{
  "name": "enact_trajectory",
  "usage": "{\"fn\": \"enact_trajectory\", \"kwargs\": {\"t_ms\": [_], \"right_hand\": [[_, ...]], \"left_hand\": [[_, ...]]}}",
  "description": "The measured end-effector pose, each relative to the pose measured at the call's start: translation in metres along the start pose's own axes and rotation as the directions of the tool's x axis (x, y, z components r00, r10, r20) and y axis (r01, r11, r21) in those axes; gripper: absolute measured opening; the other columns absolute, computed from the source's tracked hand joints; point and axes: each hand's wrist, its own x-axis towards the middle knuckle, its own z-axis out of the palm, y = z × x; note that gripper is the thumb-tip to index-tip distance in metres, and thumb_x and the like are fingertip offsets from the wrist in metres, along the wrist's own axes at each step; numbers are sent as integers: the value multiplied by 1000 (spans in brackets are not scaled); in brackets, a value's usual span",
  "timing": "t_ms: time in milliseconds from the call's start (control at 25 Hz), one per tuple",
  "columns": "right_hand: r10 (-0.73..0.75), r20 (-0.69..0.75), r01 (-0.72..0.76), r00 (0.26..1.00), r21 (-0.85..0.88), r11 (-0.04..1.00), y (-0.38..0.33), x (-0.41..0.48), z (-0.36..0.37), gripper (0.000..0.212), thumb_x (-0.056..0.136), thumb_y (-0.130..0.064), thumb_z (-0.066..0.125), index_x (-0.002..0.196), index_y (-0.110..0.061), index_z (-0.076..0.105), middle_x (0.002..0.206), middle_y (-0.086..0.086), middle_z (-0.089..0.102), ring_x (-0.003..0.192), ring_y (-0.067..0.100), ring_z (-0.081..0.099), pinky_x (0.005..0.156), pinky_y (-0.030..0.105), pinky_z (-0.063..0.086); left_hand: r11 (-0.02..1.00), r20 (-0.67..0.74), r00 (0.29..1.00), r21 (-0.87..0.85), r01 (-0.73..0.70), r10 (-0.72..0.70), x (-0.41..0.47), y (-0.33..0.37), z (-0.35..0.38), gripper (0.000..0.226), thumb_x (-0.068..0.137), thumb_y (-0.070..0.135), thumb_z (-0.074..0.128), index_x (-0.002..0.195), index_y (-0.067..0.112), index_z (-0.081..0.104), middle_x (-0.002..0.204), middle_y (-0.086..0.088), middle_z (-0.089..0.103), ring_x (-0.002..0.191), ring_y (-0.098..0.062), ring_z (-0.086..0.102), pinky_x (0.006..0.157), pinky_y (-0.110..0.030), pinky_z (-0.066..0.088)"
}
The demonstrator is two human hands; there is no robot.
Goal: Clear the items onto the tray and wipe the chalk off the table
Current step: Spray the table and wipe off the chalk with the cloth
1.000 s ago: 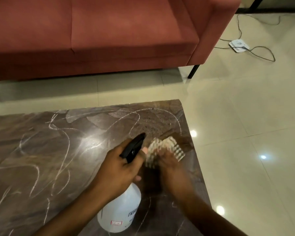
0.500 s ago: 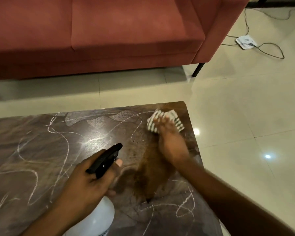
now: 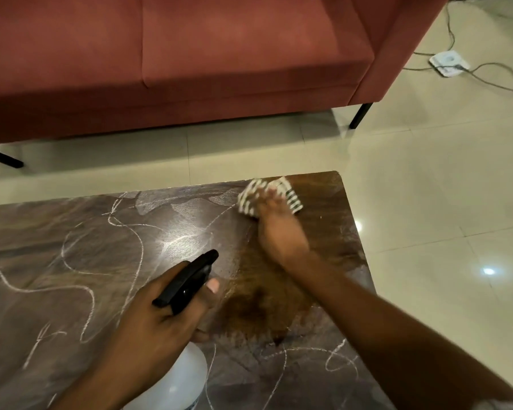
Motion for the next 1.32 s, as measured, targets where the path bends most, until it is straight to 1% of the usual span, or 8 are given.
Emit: {"fn": "enact_trajectory", "kwargs": {"t_ms": [200,320,440,640,720,800,1000,1320], "right_hand": [[-683,343,655,645,212,725,-77,-103,20,40,75,-13,92,113,-12,78,117,13,76,106,32,74,81,40,65],[-281,170,278,945,41,960,-24,-9,-13,52,104,-10,53,154,-28,48,163,8,45,138,28,56,110,40,51],[156,-52,-155,986,16,988,61,23,-48,65,100,2,49,158,-28,47,166,7,43,147,29,49,122,38,39],[-146,172,117,974,166,979,35,-169,-8,53,100,-7,54,152,-20,55,163,15,47,151,34,44,124,54,38],[-6,95,-32,995,395,918,31,-201,-25,42,104,-8,56,144,-18,65,153,11,59,140,31,58,118,40,45],[321,-40,-261,946,494,829,44,-200,-54,45,102,-1,55,144,-15,64,141,2,66,130,25,65,111,30,48],[606,-281,-153,744,812,564,85,-239,-111,59,97,9,47,150,-15,59,145,10,67,137,29,62,116,56,47],[760,-332,-193,559,839,509,78,-386,-87,59,100,7,44,150,-21,59,148,4,65,140,24,59,117,59,46]], "left_hand": [[999,-27,999,32,23,-22,-8,-2,-5,16,82,52,76,98,51,79,87,-16,78,76,-30,79,68,-52,69],[999,-28,1000,38,-8,10,-13,-10,-11,17,86,59,74,101,52,77,90,-21,75,87,-35,77,73,-58,67],[993,-24,999,115,-20,23,-22,-22,-18,34,80,72,72,107,51,75,91,-18,76,87,-30,79,80,-63,64],[994,45,999,112,4,-10,-51,-22,0,19,81,49,72,100,52,75,92,-9,81,80,-20,81,72,-42,69],[989,118,993,145,-18,1,-68,-29,11,19,84,50,71,101,43,75,90,-13,79,76,-25,80,69,-41,69],[968,196,981,244,-63,14,-87,-41,19,29,93,58,66,101,30,72,79,-16,73,68,-32,75,69,-53,65],[952,268,963,300,-55,-29,-135,-77,52,42,90,64,62,96,22,67,68,-11,64,62,-34,68,66,-57,61],[944,339,939,324,-61,-56,-191,-127,64,41,91,64,61,91,23,63,60,2,55,58,-28,62,59,-49,59]]}}
